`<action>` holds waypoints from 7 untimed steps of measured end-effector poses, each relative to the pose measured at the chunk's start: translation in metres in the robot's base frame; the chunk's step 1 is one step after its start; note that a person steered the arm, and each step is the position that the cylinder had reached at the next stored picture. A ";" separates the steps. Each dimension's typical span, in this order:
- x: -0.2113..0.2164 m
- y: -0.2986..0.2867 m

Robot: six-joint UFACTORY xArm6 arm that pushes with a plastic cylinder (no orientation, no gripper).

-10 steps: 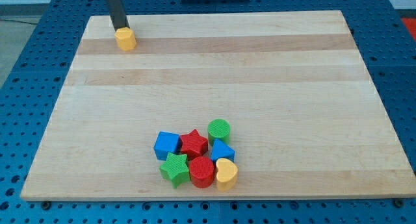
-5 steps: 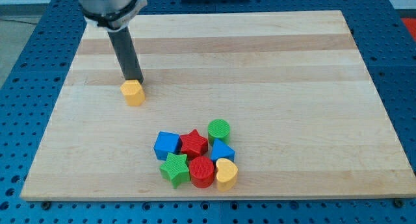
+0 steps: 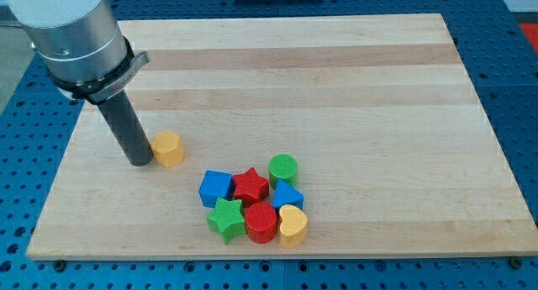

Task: Move the yellow hexagon above the blue cube

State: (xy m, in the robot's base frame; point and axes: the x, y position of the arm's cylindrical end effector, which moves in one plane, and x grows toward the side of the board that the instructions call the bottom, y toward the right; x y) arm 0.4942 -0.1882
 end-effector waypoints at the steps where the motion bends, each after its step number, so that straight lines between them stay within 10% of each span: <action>1: -0.009 0.000; 7: -0.007 0.087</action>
